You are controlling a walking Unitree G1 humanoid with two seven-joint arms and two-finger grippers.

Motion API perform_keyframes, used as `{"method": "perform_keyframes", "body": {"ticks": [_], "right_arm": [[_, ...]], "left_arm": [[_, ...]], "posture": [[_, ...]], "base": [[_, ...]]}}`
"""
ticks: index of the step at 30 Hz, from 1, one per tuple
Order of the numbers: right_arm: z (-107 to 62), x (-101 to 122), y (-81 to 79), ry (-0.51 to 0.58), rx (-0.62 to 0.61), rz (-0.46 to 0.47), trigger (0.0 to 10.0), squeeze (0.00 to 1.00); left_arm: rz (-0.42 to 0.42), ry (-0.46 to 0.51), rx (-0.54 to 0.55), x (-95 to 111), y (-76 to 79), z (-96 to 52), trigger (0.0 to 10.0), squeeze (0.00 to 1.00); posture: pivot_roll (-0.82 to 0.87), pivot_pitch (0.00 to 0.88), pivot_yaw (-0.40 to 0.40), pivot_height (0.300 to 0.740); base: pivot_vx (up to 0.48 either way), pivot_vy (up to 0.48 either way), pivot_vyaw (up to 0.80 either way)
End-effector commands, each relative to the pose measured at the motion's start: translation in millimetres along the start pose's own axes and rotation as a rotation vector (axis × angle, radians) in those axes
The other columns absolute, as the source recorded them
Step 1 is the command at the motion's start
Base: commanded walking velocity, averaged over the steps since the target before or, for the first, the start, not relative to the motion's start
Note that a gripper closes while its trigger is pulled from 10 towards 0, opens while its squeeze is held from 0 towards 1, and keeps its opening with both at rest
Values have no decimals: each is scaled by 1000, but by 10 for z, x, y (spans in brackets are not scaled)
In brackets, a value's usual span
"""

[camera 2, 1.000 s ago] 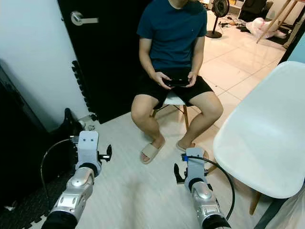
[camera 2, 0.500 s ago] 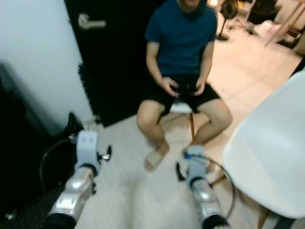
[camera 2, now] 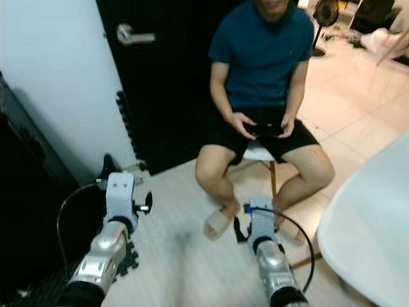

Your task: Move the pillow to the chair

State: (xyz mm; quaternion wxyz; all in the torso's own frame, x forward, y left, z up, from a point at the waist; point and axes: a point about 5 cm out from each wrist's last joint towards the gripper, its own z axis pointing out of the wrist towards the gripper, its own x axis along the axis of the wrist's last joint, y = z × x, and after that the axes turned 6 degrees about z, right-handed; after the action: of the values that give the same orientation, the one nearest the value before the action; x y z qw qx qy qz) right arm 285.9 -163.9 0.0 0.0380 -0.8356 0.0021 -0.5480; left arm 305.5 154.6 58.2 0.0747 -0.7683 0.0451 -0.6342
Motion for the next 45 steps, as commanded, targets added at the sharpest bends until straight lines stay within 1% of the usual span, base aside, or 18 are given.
{"method": "perform_keyframes", "body": {"ticks": [1, 4, 5, 19, 25, 28, 30, 34, 37, 41, 43, 45], "right_arm": [[-29, -68, 60, -23, -25, 29, 10000, 0], [-30, -71, 69, -25, -30, 46, 10000, 0], [-33, -75, 89, -28, -40, 65, 10000, 0], [-39, -87, 119, -40, -50, 68, 10000, 0], [-44, -102, 106, -45, -44, 55, 10000, 0], [-40, -101, 93, -52, -27, 18, 10000, 0], [-38, -98, 96, -52, -28, 12, 10000, 0], [-45, -88, 145, -50, -33, 17, 10000, 0], [-58, -114, 168, -59, -33, 5, 10000, 0], [-45, -80, 81, -40, 0, -14, 10000, 0], [-55, -101, 79, -42, 4, -7, 10000, 0], [-55, -115, 71, -50, 3, -18, 10000, 0]], "left_arm": [[9, -23, 2, -57, 7, -16, 10000, 0], [9, -23, 2, -54, 6, -13, 10000, 0], [8, -23, 4, -52, 1, -11, 10000, 0], [-1, -27, 15, -69, -17, -16, 10000, 0], [-2, -36, 23, -108, -34, -36, 10000, 0], [14, -45, 33, -130, -63, -42, 10000, 0], [19, -49, 31, -136, -69, -38, 10000, 0], [19, -50, 30, -126, -61, -32, 10000, 0], [15, -56, 34, -145, -42, -41, 10000, 0], [37, -57, 35, -160, -82, -41, 10000, 0], [31, -62, 39, -189, -70, -59, 10000, 0], [16, -53, 38, -197, -65, -68, 10000, 0]], "posture": [[17, 79, 8, 740], [17, 79, 8, 740], [15, 79, 10, 740], [13, 86, 11, 740], [5, 95, -2, 740], [0, 110, 4, 740], [0, 111, 5, 740], [15, 115, -3, 740], [-5, 116, -9, 740], [-15, 103, -30, 740], [-14, 81, -31, 740], [-14, 78, -34, 740]], "base": [[0, 0, 0], [0, 0, -704], [0, 0, -800], [0, 0, -800], [0, 0, -800], [0, 0, -800], [0, 0, -800], [0, 0, -800], [0, 0, -800], [0, 0, -800], [0, 0, -800], [0, 0, -800]]}}
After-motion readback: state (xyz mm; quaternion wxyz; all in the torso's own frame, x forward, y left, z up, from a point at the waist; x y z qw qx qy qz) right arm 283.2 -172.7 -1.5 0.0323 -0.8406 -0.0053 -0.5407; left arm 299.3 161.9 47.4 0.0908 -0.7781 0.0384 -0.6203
